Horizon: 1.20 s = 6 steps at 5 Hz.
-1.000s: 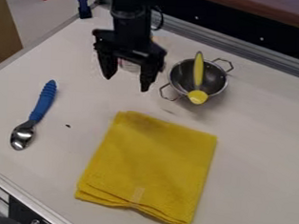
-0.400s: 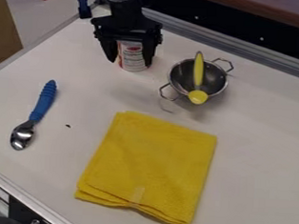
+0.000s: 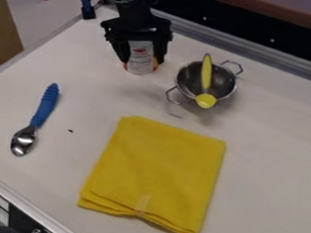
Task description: Move the pot in the right side of the table
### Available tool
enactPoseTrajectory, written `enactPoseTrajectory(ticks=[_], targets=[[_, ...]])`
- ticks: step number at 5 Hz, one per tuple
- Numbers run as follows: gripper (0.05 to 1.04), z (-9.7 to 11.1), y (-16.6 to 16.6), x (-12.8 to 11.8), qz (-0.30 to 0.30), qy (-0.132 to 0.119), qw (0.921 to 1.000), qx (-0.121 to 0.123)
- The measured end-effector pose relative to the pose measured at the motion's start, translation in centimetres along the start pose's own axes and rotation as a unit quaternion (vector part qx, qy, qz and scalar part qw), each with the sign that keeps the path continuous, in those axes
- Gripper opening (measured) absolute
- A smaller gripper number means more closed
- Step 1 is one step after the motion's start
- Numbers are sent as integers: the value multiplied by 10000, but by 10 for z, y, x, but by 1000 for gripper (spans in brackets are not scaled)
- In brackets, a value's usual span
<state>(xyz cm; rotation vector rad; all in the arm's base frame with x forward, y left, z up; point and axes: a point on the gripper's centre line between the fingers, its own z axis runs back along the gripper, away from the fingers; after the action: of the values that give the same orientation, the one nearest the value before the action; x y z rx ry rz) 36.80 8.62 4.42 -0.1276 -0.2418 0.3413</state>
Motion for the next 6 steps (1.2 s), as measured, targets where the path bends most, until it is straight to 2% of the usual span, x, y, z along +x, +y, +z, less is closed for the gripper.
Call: enactPoseTrajectory(ticks=[1, 2, 3, 4, 5, 6], targets=[[996, -21, -6, -2, -10, 58, 10000, -28], [996, -25, -18, 3, -39, -46, 10000, -12], [996, -40, -29, 1, -43, 30, 10000, 12], [996, -39, -36, 3, 3, -26, 10000, -29], [996, -53, -38, 0, -30, 67, 10000, 62], [996, -57, -39, 0, -58, 62, 9999, 113]])
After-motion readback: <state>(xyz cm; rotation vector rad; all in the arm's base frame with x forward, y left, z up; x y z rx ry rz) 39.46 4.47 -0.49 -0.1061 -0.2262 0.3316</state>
